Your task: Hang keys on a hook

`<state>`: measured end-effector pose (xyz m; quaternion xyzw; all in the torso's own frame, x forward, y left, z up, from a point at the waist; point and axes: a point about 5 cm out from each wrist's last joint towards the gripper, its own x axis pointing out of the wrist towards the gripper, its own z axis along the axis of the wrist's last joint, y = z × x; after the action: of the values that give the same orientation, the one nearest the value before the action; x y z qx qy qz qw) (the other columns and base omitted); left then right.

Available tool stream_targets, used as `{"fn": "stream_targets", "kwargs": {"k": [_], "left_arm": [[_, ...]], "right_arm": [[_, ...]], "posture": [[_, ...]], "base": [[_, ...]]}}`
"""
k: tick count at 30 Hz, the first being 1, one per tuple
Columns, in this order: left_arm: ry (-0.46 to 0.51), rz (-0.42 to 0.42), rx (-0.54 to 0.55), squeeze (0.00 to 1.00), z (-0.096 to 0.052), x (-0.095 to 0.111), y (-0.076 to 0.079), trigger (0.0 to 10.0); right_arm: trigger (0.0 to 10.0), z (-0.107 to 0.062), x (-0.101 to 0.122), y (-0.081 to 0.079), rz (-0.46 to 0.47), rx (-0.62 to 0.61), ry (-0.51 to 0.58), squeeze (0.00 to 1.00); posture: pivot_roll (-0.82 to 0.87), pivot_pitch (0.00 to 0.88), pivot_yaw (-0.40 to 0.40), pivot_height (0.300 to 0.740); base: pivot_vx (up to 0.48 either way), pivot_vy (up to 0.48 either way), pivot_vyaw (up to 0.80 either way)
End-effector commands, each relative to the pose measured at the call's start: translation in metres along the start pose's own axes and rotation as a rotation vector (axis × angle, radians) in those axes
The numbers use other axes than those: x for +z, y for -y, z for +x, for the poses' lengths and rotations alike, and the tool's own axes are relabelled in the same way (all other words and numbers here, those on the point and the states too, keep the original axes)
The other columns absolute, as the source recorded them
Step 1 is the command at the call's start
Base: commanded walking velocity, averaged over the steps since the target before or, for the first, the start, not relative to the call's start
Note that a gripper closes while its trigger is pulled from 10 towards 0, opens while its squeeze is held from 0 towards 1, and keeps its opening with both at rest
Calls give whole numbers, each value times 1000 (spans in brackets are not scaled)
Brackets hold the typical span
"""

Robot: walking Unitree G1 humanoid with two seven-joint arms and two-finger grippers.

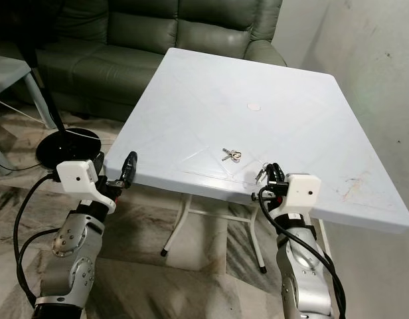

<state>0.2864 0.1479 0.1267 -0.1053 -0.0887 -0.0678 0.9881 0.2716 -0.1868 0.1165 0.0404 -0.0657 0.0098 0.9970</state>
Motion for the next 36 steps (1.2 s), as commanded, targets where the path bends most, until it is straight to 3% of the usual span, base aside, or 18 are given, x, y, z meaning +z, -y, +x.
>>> {"fn": "stream_targets", "kwargs": {"k": [1, 14, 26, 36], "left_arm": [[3, -7, -3, 0, 2, 0, -2, 10000], [20, -25, 14, 0, 13, 2, -8, 10000], [35, 43, -10, 0, 40, 13, -11, 10000], [48, 37, 14, 0, 36, 9, -9, 10000]], "right_arm": [[10000, 0, 0, 6, -8, -28, 4, 0], [10000, 11, -2, 9, -50, -47, -14, 0], [10000, 45, 10, 6, -135, -17, 1, 0], [10000, 44, 5, -1, -130, 16, -14, 0]], "posture": [[39, 0, -85, 740], [38, 0, -87, 740], [47, 0, -93, 740], [50, 0, -99, 740]], "base": [[0, 0, 0], [0, 0, 0], [0, 0, 0], [0, 0, -566]]}}
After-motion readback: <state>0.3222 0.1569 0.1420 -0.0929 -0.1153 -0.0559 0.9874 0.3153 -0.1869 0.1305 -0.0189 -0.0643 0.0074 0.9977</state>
